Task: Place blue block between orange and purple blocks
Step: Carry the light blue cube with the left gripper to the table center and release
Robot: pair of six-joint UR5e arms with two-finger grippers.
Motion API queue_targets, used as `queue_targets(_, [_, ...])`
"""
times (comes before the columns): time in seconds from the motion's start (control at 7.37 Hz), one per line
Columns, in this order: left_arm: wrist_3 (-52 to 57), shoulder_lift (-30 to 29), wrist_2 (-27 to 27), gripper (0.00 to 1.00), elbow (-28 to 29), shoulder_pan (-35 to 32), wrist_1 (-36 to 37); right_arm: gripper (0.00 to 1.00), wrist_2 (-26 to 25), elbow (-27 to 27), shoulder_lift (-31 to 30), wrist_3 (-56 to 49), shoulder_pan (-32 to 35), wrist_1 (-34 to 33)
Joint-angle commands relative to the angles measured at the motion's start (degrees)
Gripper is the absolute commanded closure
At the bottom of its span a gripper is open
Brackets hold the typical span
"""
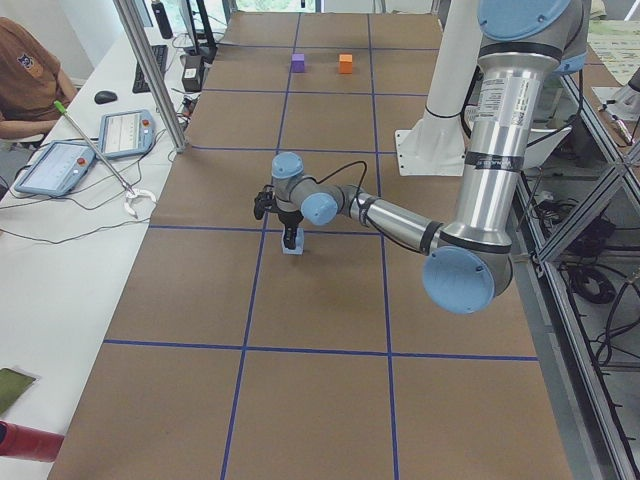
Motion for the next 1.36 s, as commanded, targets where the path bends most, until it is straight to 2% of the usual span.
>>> queue_targets(0.0, [-11.1,-14.8,-0.3,1.00,0.1,1.7,12.2,0.00,0.1,1.0,0.2,0.1,-0.1,0.0])
queue_targets(0.14, [-16.5,-21.0,-0.1,1.00,1.6,6.3,14.0,0.00,0.4,2.6,0.5,0.2,-0.3,-0.1])
queue_targets(0.27, [-19.9,-27.1,0.1,1.00,5.5,8.2,14.0,0.00,-0.7,2.9,0.8,0.2,-1.7,-0.3])
queue_targets(0.54, [-22.6,-37.1,0.7,1.00,16.1,11.9,13.2,0.00,-0.5,3.6,4.3,0.4,-1.1,-2.2])
queue_targets(0.68, [-22.6,-38.7,3.2,1.00,19.1,14.3,12.8,0.00,-0.7,7.9,7.0,0.4,-1.2,-9.2])
queue_targets(0.81, [-22.6,-38.9,4.9,1.00,20.3,15.6,11.8,0.00,-0.7,11.7,11.9,0.4,-1.1,-19.5])
queue_targets(0.95, [-22.4,-39.0,5.0,1.00,21.6,16.5,9.9,0.00,-0.7,14.5,16.0,0.4,-1.1,-27.9])
queue_targets(1.09, [-22.1,-39.4,5.5,1.00,22.6,18.0,8.3,0.00,-0.1,17.2,16.5,3.3,-1.7,-29.9])
queue_targets(1.22, [-21.6,-40.5,9.0,1.00,23.7,20.0,7.7,0.00,0.0,19.3,16.7,9.5,-3.2,-29.8])
